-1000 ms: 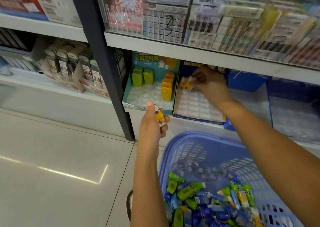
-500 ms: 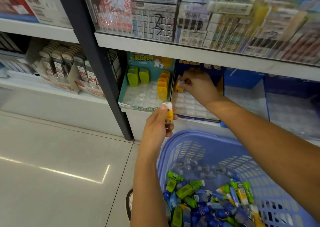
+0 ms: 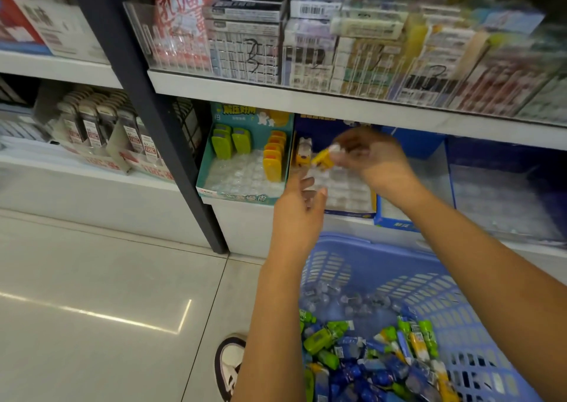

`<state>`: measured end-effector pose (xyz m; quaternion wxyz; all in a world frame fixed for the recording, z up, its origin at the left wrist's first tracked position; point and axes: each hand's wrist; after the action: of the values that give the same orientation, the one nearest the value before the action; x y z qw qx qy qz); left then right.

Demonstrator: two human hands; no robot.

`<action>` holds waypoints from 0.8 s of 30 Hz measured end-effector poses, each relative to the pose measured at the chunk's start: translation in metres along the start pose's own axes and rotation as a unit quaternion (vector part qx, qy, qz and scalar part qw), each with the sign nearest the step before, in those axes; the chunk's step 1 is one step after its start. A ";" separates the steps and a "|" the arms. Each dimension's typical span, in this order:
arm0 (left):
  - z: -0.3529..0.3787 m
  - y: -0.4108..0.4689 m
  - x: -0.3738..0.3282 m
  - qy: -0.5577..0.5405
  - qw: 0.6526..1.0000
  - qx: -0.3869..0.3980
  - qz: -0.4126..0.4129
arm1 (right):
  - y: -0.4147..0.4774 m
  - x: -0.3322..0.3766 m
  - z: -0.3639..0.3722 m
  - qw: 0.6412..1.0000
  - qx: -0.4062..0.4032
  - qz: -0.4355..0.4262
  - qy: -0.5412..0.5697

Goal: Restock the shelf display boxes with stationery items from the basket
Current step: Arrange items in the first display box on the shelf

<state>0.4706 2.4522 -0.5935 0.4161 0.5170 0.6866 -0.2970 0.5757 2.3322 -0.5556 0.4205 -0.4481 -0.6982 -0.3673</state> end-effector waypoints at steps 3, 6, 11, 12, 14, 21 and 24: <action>0.016 0.005 0.001 0.237 0.967 0.075 0.061 | 0.028 -0.016 0.002 0.992 -0.064 -0.010 -0.106; 0.025 0.003 0.007 0.325 0.935 0.124 0.069 | 0.041 -0.028 0.011 0.985 -0.005 -0.031 -0.172; 0.028 0.003 0.015 0.338 0.930 0.107 0.093 | 0.052 -0.033 0.017 0.966 0.049 -0.063 -0.245; 0.028 0.003 0.015 0.337 0.931 0.106 0.094 | 0.054 -0.034 0.017 0.963 0.059 -0.059 -0.254; 0.029 0.004 0.017 0.336 0.931 0.107 0.095 | 0.055 -0.037 0.018 0.957 0.072 -0.056 -0.275; 0.025 -0.002 0.012 0.276 0.953 0.072 0.101 | 0.056 -0.028 0.014 0.957 0.087 -0.001 -0.278; 0.028 -0.025 0.018 0.177 0.977 -0.047 0.106 | 0.024 -0.017 0.005 0.966 0.070 -0.013 -0.248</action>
<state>0.4519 2.4295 -0.6235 0.3410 0.6112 0.7036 -0.1228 0.6009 2.3392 -0.5698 0.2596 -0.4856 -0.8103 -0.2005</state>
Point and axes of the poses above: each hand's wrist, its own y-axis towards the middle knuckle, its own z-axis out of the palm, x = y × z, and after that the axes turned 13 degrees about y, right-handed
